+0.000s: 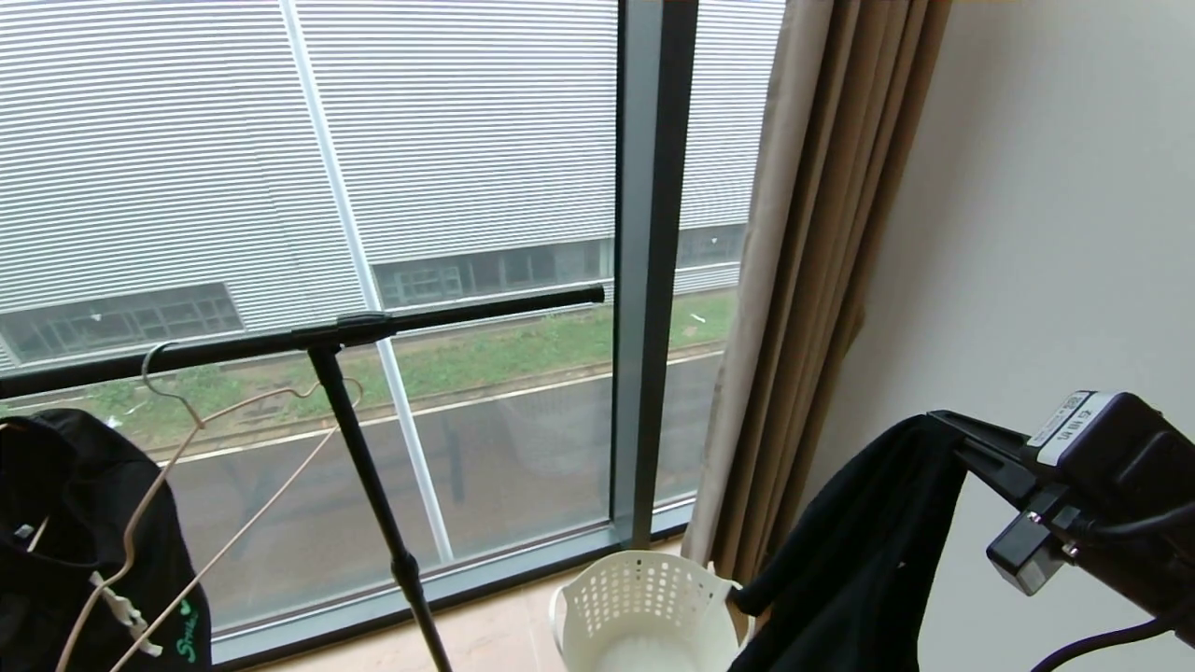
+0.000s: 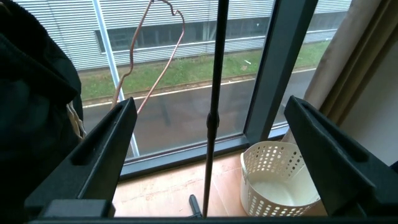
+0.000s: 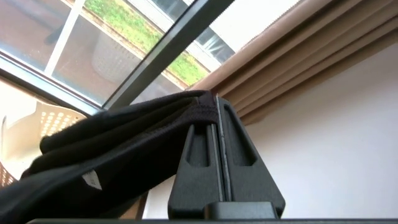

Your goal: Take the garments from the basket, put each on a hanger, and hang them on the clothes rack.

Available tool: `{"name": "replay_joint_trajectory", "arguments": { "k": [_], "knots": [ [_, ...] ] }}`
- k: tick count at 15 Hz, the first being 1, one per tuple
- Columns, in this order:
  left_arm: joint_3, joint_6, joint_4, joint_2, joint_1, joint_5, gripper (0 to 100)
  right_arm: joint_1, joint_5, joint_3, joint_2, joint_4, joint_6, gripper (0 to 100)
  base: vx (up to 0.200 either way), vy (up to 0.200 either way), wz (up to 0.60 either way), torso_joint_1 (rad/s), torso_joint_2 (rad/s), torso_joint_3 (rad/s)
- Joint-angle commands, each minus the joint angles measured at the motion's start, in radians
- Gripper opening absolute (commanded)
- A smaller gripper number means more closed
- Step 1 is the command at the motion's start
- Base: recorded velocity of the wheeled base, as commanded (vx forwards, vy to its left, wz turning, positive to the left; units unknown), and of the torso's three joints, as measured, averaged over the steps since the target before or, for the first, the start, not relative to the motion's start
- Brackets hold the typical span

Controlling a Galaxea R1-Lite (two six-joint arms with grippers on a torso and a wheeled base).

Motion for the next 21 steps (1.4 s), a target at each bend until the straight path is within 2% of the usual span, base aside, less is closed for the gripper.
{"name": "replay_joint_trajectory", "arguments": {
  "k": [1,5,11,21],
  "knots": [
    [-0.001,-0.001,0.001,0.001,0.0,0.0,100,-0.003,0.001,0.0,0.016,0.0,-0.001,0,0.0,0.0,0.6,-0.002,-0.01,0.002],
    [-0.001,-0.001,0.001,0.001,0.0,0.0,100,-0.003,-0.001,-0.002,0.022,0.0,-0.001,0,0.0,0.0,0.6,0.01,0.0,0.002],
    [-0.001,-0.004,0.001,0.001,0.0,0.001,100,-0.003,0.001,-0.003,0.017,-0.001,-0.001,0,-0.2,0.0,0.0,0.004,0.0,-0.001],
    [-0.001,-0.006,0.001,0.001,0.0,0.001,100,-0.003,0.001,-0.003,0.017,-0.001,-0.001,0,0.0,0.2,0.0,0.0,0.0,0.001]
  ]
}}
